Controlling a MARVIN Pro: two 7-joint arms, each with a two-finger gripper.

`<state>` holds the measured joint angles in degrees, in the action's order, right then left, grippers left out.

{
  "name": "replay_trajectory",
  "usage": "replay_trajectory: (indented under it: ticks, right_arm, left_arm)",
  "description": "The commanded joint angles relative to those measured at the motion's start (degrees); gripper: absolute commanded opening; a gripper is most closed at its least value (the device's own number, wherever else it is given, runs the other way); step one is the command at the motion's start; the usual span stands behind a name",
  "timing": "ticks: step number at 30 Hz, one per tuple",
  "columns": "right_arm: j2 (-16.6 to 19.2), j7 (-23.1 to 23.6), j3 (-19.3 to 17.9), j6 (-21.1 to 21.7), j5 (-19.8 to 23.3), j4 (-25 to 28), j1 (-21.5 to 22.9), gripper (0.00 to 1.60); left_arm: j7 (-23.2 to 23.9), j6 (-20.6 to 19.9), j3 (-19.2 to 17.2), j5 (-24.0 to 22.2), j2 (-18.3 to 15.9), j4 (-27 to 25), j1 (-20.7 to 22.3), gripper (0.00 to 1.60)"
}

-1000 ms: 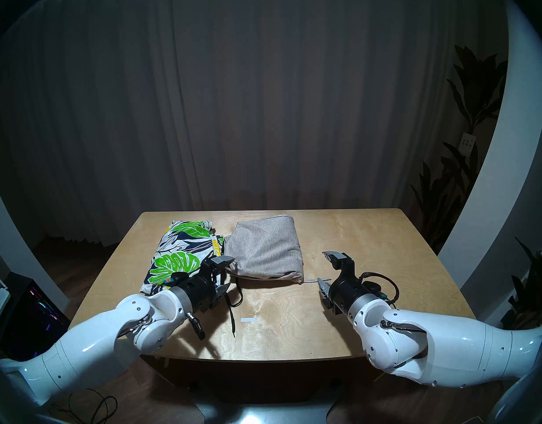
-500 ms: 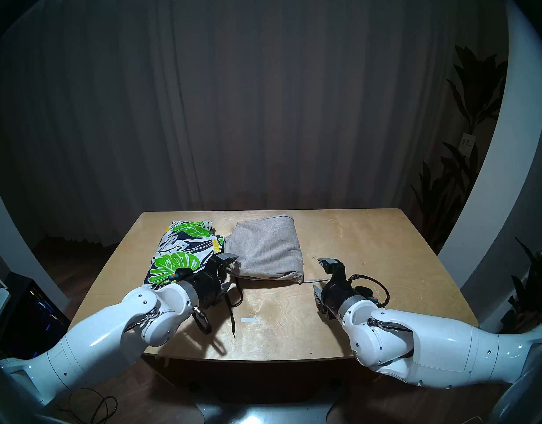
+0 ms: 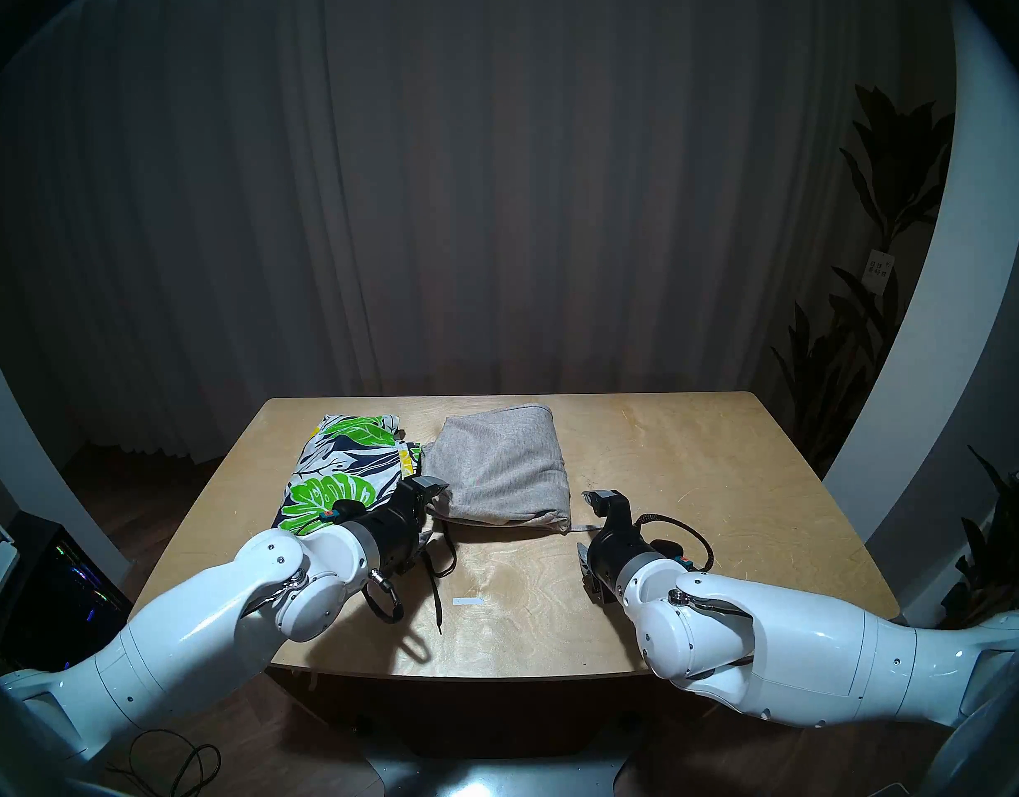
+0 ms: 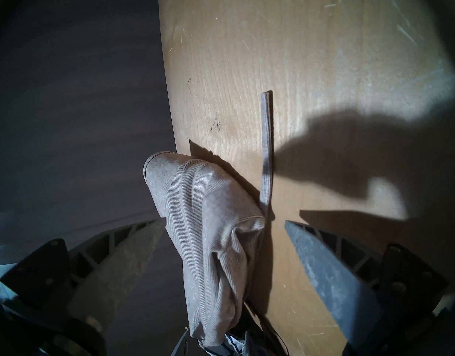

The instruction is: Fold pants twice and stack them

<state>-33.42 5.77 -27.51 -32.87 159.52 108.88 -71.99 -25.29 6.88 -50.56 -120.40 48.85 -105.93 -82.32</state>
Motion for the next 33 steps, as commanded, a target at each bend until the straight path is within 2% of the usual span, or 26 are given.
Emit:
replay_trajectory:
  ticks: [1, 20, 33]
  right_arm:
    - [-2.86, -0.46, -0.01, -0.06, -0.99, -1.10, 1.85, 1.60]
    - [-7.98, -2.74, 1.04, -0.05, -2.85, -5.01, 3.73, 1.60]
    - [-11.54, -5.39, 1.20, -2.64, -2.45, -8.23, 5.13, 1.60]
  left_arm:
    - [-0.29, -0.57, 0.19, 1.03, 2.10, 1.15, 3.23, 1.60]
    - [-4.31, -2.51, 1.50, 3.38, 6.22, 5.40, 7.63, 1.60]
    - [-6.15, -3.74, 1.65, 4.08, 8.42, 8.12, 9.27, 1.60]
